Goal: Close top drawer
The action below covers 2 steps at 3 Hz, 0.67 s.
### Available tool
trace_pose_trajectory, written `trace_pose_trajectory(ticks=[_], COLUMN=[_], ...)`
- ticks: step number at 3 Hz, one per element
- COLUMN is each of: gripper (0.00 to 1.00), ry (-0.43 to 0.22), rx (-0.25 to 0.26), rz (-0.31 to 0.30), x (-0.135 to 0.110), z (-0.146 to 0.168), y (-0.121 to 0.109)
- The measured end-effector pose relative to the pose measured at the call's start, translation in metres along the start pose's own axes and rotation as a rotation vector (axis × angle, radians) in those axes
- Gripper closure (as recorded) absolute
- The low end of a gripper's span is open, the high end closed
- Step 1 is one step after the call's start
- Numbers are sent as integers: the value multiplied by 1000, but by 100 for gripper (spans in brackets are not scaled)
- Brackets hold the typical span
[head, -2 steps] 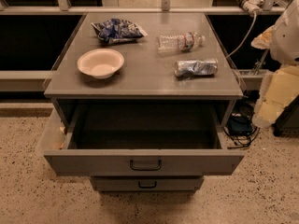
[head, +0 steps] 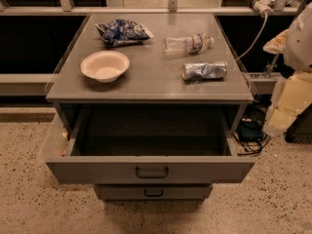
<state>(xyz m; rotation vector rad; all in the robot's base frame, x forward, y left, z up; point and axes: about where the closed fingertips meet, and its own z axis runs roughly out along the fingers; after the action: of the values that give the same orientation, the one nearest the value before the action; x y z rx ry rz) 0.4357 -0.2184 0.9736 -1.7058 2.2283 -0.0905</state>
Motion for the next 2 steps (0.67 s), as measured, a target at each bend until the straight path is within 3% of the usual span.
trace_pose_trajectory(ticks=[1,2], gripper=[0,0], ry=[-66,-169], rx=[-40,-133], rz=[68,211], x=[17,41], z=[32,91], y=[21,66])
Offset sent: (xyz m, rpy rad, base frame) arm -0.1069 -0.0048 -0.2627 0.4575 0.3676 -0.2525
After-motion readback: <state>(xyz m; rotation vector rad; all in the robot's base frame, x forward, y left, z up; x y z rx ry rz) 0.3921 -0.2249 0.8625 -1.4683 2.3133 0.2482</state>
